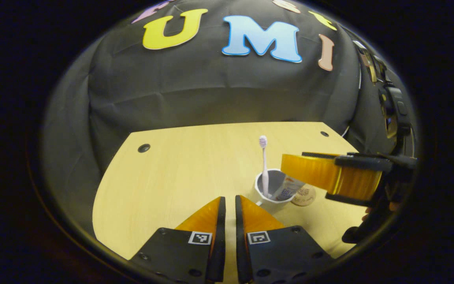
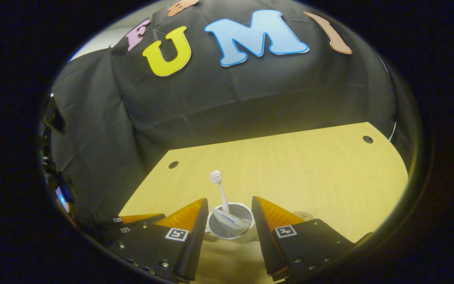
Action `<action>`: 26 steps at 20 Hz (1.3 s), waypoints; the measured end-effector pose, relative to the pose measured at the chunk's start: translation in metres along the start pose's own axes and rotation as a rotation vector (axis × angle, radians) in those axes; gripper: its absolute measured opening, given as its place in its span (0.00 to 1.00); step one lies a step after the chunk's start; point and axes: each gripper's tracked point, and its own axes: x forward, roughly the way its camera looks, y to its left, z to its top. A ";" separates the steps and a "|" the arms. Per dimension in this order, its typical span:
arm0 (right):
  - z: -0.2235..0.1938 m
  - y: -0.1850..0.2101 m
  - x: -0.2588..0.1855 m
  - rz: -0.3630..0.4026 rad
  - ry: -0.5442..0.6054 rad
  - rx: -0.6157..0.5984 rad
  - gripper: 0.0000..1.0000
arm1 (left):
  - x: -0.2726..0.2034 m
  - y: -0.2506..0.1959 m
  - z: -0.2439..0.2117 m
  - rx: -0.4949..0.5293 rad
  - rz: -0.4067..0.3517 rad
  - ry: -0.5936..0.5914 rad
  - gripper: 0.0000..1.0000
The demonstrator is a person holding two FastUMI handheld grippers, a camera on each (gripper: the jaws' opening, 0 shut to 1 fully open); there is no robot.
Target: Put the toothbrush and toothpaste on the desktop into the cup, then pick up the cup and place it on the coaster on the desktop.
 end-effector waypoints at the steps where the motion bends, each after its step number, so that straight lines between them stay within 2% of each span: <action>1: 0.005 -0.003 -0.006 -0.004 -0.010 0.003 0.56 | 0.000 -0.005 0.002 0.025 -0.026 0.005 0.19; 2: 0.008 -0.008 -0.012 -0.013 -0.018 0.005 0.64 | -0.002 -0.010 0.003 0.055 -0.050 0.012 0.24; 3: 0.013 -0.012 -0.018 -0.021 -0.024 0.009 0.64 | -0.003 -0.013 0.004 0.086 -0.069 0.019 0.31; 7: 0.010 -0.035 -0.037 -0.066 -0.032 0.035 0.64 | -0.002 -0.034 0.008 0.185 -0.177 0.060 0.40; 8: 0.008 -0.040 -0.042 -0.077 -0.032 0.042 0.64 | -0.001 -0.037 0.005 0.206 -0.206 0.078 0.51; 9: 0.007 -0.046 -0.046 -0.090 -0.032 0.049 0.64 | 0.001 -0.037 0.001 0.227 -0.224 0.098 0.53; 10: 0.005 -0.051 -0.050 -0.100 -0.032 0.057 0.64 | 0.002 -0.036 -0.002 0.247 -0.237 0.125 0.53; 11: 0.005 -0.057 -0.054 -0.111 -0.036 0.064 0.56 | 0.007 -0.037 -0.006 0.269 -0.244 0.154 0.46; 12: 0.004 -0.062 -0.058 -0.124 -0.038 0.072 0.64 | 0.011 -0.036 -0.010 0.288 -0.251 0.182 0.49; 13: 0.004 -0.068 -0.063 -0.136 -0.042 0.080 0.64 | 0.016 -0.037 -0.016 0.303 -0.258 0.212 0.53; 14: 0.003 -0.074 -0.066 -0.152 -0.045 0.089 0.64 | 0.019 -0.037 -0.019 0.316 -0.267 0.239 0.40; 15: 0.003 -0.081 -0.070 -0.166 -0.048 0.099 0.56 | 0.023 -0.036 -0.022 0.329 -0.276 0.265 0.46; 16: 0.002 -0.088 -0.074 -0.181 -0.050 0.109 0.64 | 0.025 -0.035 -0.024 0.346 -0.276 0.288 0.46; 17: 0.001 -0.095 -0.078 -0.196 -0.053 0.120 0.64 | 0.026 -0.034 -0.020 0.371 -0.279 0.284 0.46; 18: 0.000 -0.101 -0.080 -0.211 -0.055 0.132 0.64 | 0.027 -0.032 -0.019 0.398 -0.282 0.295 0.52; 20: -0.003 -0.111 -0.086 -0.236 -0.058 0.157 0.64 | 0.030 -0.031 -0.017 0.449 -0.284 0.313 0.52; 21: -0.005 -0.116 -0.090 -0.245 -0.057 0.169 0.64 | 0.031 -0.031 -0.017 0.467 -0.288 0.323 0.39; 22: -0.008 -0.120 -0.092 -0.255 -0.055 0.180 0.56 | 0.032 -0.031 -0.017 0.482 -0.298 0.328 0.39; 23: -0.011 -0.124 -0.095 -0.264 -0.051 0.190 0.64 | 0.033 -0.030 -0.017 0.499 -0.300 0.339 0.47; 24: -0.013 -0.127 -0.096 -0.272 -0.048 0.200 0.64 | 0.032 -0.029 -0.017 0.521 -0.311 0.351 0.54; 25: -0.015 -0.130 -0.098 -0.279 -0.046 0.210 0.64 | 0.030 -0.028 -0.019 0.549 -0.326 0.367 0.67; 26: -0.017 -0.133 -0.099 -0.286 -0.045 0.219 0.64 | 0.030 -0.025 -0.019 0.586 -0.341 0.382 0.85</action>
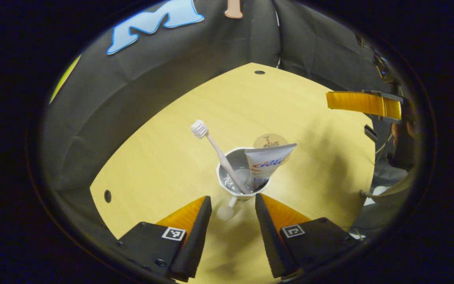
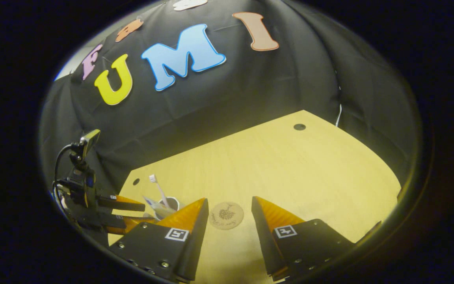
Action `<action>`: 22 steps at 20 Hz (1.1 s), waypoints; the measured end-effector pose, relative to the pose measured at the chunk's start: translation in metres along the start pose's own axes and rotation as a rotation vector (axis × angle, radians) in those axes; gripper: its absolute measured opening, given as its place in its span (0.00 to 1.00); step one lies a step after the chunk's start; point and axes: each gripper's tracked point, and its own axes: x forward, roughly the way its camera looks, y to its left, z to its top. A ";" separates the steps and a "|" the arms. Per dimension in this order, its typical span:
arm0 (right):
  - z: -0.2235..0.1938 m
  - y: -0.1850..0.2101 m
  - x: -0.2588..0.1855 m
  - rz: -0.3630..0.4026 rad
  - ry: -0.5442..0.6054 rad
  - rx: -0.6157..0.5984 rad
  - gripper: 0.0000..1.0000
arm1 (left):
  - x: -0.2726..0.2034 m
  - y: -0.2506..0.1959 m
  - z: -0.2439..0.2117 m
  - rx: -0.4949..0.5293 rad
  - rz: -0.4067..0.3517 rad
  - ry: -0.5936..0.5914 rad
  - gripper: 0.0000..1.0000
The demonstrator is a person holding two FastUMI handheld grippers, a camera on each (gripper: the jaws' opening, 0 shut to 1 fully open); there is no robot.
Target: Put the toothbrush and toothpaste on the desktop into the cup, then pick up the cup and place it on the coaster on the desktop.
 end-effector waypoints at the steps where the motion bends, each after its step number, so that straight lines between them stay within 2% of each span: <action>1: -0.001 -0.005 -0.001 -0.008 0.003 0.009 0.64 | -0.001 0.004 -0.002 0.043 -0.007 0.015 0.61; 2: -0.003 -0.007 -0.001 -0.014 0.005 0.020 0.64 | -0.002 0.008 -0.004 0.092 -0.009 0.035 0.73; 6: -0.009 -0.023 -0.006 -0.045 0.008 0.065 0.64 | 0.000 0.017 -0.002 0.212 -0.026 0.083 0.73; 7: -0.011 -0.028 -0.008 -0.053 0.007 0.075 0.64 | 0.003 0.018 -0.003 0.230 -0.035 0.097 0.85; 8: -0.013 -0.034 -0.009 -0.063 0.007 0.085 0.64 | 0.005 0.020 -0.005 0.246 -0.044 0.115 0.73; 9: -0.015 -0.039 -0.011 -0.073 0.006 0.097 0.64 | 0.005 0.023 -0.008 0.259 -0.053 0.133 0.85; 10: -0.016 -0.044 -0.012 -0.083 0.004 0.110 0.64 | 0.009 0.025 -0.011 0.271 -0.062 0.150 0.73; 11: -0.018 -0.050 -0.014 -0.094 0.003 0.122 0.64 | 0.015 0.023 -0.014 0.283 -0.074 0.165 0.85; 12: -0.019 -0.055 -0.014 -0.104 0.003 0.134 0.64 | 0.018 0.021 -0.015 0.296 -0.084 0.183 0.73; 15: -0.027 -0.070 -0.023 -0.132 0.008 0.164 0.64 | 0.031 0.018 -0.020 0.309 -0.113 0.241 0.73; 16: -0.028 -0.074 -0.025 -0.140 0.008 0.171 0.64 | 0.034 0.016 -0.023 0.309 -0.130 0.259 0.61; 17: -0.030 -0.080 -0.027 -0.147 0.007 0.176 0.64 | 0.036 0.016 -0.025 0.313 -0.132 0.274 0.73; 18: -0.033 -0.084 -0.028 -0.153 0.009 0.180 0.64 | 0.038 0.017 -0.028 0.316 -0.135 0.285 0.78; 19: -0.034 -0.087 -0.029 -0.156 0.013 0.182 0.64 | 0.039 0.016 -0.031 0.315 -0.146 0.296 0.77; 22: -0.039 -0.090 -0.028 -0.160 0.025 0.190 0.64 | 0.039 0.021 -0.040 0.303 -0.128 0.309 0.31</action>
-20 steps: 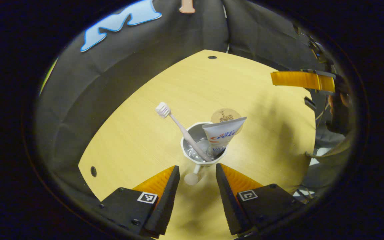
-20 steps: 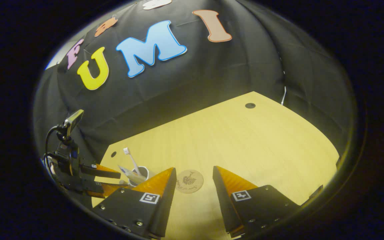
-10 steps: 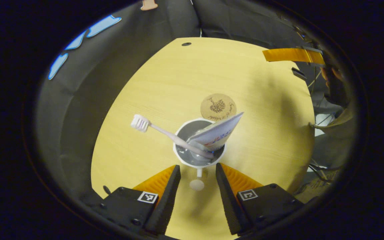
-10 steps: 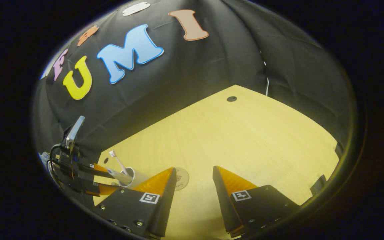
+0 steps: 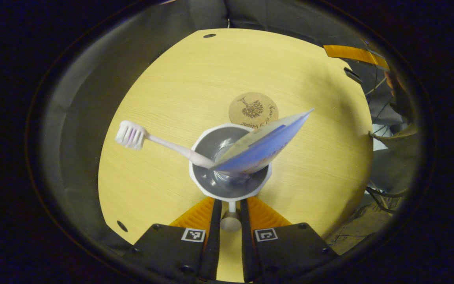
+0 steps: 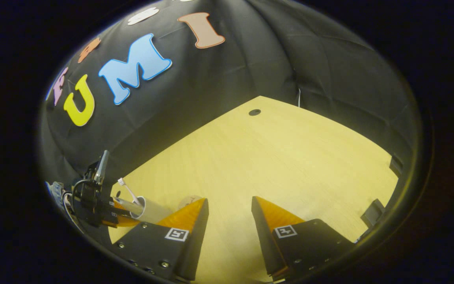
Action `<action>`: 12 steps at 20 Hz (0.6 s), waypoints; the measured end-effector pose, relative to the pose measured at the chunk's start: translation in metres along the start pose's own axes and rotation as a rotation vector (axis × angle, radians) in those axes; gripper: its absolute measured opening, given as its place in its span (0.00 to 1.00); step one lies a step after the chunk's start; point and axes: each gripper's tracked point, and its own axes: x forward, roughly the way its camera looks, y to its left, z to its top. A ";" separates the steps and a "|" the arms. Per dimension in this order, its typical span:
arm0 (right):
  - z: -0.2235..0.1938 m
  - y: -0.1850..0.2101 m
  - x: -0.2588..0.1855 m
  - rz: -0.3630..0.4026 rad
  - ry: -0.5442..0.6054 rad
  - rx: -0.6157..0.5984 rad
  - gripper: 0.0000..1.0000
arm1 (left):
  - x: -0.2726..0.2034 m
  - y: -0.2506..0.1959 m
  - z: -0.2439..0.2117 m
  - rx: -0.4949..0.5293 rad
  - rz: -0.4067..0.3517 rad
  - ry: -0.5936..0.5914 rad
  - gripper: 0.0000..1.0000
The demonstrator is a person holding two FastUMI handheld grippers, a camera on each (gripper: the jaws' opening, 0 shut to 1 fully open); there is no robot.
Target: Put the toothbrush and toothpaste on the desktop into the cup, then pick up the cup and place it on the coaster on the desktop.
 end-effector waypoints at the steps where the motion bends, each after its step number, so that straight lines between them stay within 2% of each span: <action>1: -0.003 -0.002 -0.002 -0.001 0.005 -0.001 0.64 | -0.001 0.000 0.002 0.008 -0.002 0.003 0.36; 2: -0.008 -0.004 -0.001 -0.001 0.010 -0.002 0.64 | 0.003 0.000 0.003 0.008 -0.005 -0.006 0.36; 3: -0.009 -0.004 -0.001 0.001 0.013 -0.004 0.64 | 0.001 -0.002 0.004 0.009 -0.009 -0.003 0.24; 4: -0.010 -0.003 0.000 0.002 0.017 -0.005 0.64 | -0.001 -0.001 0.006 0.008 -0.008 -0.013 0.24; 5: -0.010 -0.003 0.001 0.003 0.019 -0.006 0.72 | 0.004 -0.001 0.010 -0.008 0.003 -0.043 0.24; 6: -0.011 -0.003 0.001 0.004 0.021 -0.006 0.72 | 0.003 0.000 0.010 -0.021 0.016 -0.051 0.11; 7: -0.011 -0.004 0.001 0.004 0.021 -0.007 0.64 | 0.004 -0.003 0.014 -0.032 0.017 -0.064 0.12; 8: -0.012 -0.005 0.001 0.004 0.024 -0.007 0.64 | 0.004 -0.004 0.013 -0.038 0.017 -0.064 0.17; 9: -0.013 -0.005 0.002 0.006 0.029 -0.008 0.64 | 0.002 -0.004 0.014 -0.039 0.011 -0.065 0.11; 12: -0.016 -0.004 0.003 0.010 0.035 -0.015 0.64 | -0.005 -0.003 0.016 -0.020 0.010 -0.083 0.12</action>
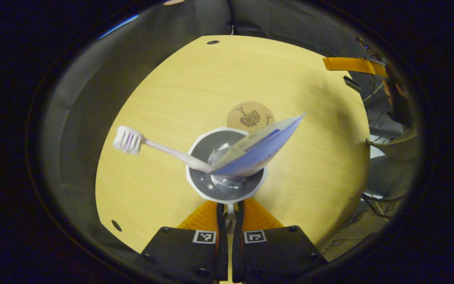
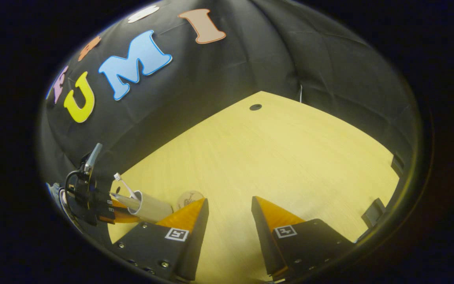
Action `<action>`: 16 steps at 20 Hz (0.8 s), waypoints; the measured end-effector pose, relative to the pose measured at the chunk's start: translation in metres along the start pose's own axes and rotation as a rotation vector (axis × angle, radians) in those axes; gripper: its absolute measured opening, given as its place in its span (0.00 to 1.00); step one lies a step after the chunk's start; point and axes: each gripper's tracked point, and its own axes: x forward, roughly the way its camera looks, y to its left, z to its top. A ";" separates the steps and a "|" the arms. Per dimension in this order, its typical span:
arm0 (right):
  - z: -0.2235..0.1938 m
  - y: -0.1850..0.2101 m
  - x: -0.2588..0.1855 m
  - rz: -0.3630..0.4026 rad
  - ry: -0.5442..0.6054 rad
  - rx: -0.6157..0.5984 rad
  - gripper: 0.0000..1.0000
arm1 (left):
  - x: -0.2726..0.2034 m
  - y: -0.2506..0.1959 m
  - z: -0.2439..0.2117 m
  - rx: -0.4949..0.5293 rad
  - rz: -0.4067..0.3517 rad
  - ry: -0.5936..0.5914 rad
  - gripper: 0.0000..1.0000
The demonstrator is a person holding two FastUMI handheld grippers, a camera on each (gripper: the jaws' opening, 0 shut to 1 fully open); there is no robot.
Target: Put the toothbrush and toothpaste on the desktop into the cup, then pick up the cup and place it on the coaster on the desktop.
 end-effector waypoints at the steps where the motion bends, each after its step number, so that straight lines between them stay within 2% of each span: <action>1: 0.000 0.000 0.000 0.001 0.002 -0.002 0.64 | -0.002 -0.001 0.003 0.008 0.005 -0.008 0.11; 7: 0.001 -0.006 -0.004 -0.004 0.002 -0.001 0.64 | -0.010 -0.006 0.015 0.048 0.005 -0.030 0.11; 8: 0.003 -0.008 -0.004 -0.008 0.001 0.005 0.72 | -0.012 -0.007 0.017 0.056 0.004 -0.036 0.17; 10: 0.004 -0.017 -0.007 -0.020 -0.002 0.021 0.72 | -0.015 -0.010 0.021 0.077 0.002 -0.045 0.17; 12: 0.009 -0.026 -0.008 -0.034 -0.006 0.034 0.64 | -0.020 -0.012 0.022 0.098 -0.006 -0.049 0.17; 13: 0.010 -0.031 -0.010 -0.041 -0.010 0.040 0.64 | -0.022 -0.014 0.021 0.107 -0.012 -0.050 0.11; 14: 0.012 -0.036 -0.012 -0.049 -0.014 0.046 0.64 | -0.024 -0.014 0.021 0.115 -0.019 -0.050 0.17; 15: 0.014 -0.042 -0.014 -0.056 -0.016 0.053 0.64 | -0.024 -0.013 0.020 0.120 -0.026 -0.049 0.17; 16: 0.015 -0.047 -0.014 -0.063 -0.017 0.060 0.64 | -0.024 -0.012 0.019 0.124 -0.034 -0.048 0.11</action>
